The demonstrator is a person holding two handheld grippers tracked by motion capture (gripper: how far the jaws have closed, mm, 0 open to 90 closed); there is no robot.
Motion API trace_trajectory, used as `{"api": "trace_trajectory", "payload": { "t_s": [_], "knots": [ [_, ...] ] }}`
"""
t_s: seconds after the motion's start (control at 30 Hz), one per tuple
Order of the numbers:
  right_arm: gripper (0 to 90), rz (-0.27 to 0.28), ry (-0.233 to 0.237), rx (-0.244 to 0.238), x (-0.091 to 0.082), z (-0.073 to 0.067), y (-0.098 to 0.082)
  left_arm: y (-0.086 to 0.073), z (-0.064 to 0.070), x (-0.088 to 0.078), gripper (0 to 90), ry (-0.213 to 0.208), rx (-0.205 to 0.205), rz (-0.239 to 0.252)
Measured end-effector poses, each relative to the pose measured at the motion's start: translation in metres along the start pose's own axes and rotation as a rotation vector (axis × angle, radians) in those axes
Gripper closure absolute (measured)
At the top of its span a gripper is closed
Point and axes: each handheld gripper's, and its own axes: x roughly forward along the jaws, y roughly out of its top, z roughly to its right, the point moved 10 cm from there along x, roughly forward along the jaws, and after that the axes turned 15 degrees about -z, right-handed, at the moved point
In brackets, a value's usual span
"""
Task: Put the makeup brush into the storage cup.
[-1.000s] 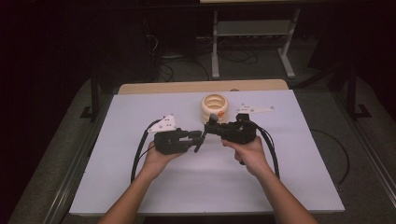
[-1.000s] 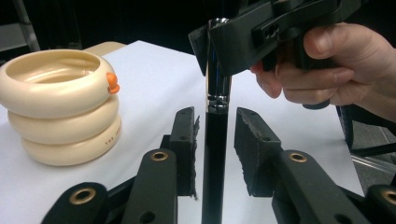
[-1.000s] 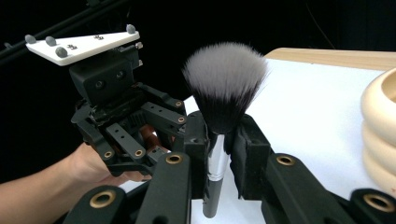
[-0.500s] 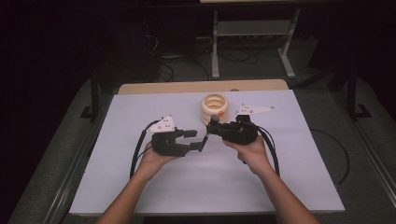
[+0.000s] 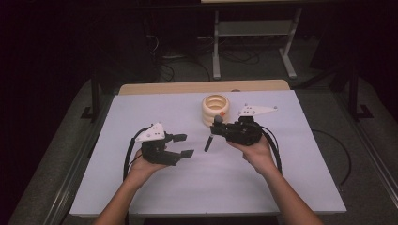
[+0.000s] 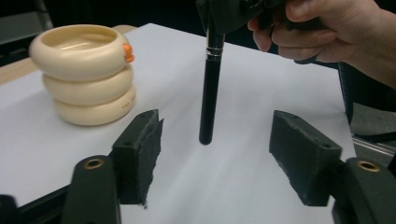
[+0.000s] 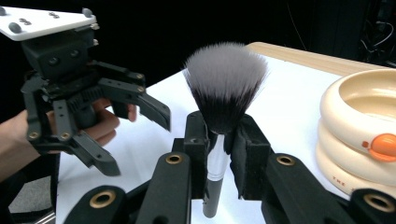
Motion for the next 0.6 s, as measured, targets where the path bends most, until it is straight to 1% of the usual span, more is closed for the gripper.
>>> {"api": "trace_trajectory", "payload": {
  "t_s": [0.13,0.23,0.33,0.37,0.5,0.6],
  "knots": [
    [76.8,-0.009,-0.014,-0.001,0.0,0.002,-0.001,-0.007,0.0,-0.009,29.6,0.018,-0.01,0.013],
    [76.8,-0.014,-0.02,-0.002,-0.001,0.003,-0.001,-0.013,0.0,-0.014,26.6,0.035,-0.006,0.024],
    [76.8,-0.015,-0.026,-0.003,-0.001,0.004,-0.002,-0.018,0.001,-0.018,23.5,0.045,-0.016,0.033],
    [76.8,-0.018,-0.03,-0.005,-0.001,0.005,-0.002,-0.021,0.001,-0.02,22.8,0.048,-0.015,0.026],
    [76.8,-0.021,-0.039,-0.01,-0.001,0.006,-0.002,-0.03,0.001,-0.023,19.1,0.057,-0.031,0.021],
    [76.8,-0.022,-0.043,-0.015,-0.001,0.007,-0.002,-0.035,0.001,-0.025,16.5,0.067,-0.03,0.021]
  ]
}}
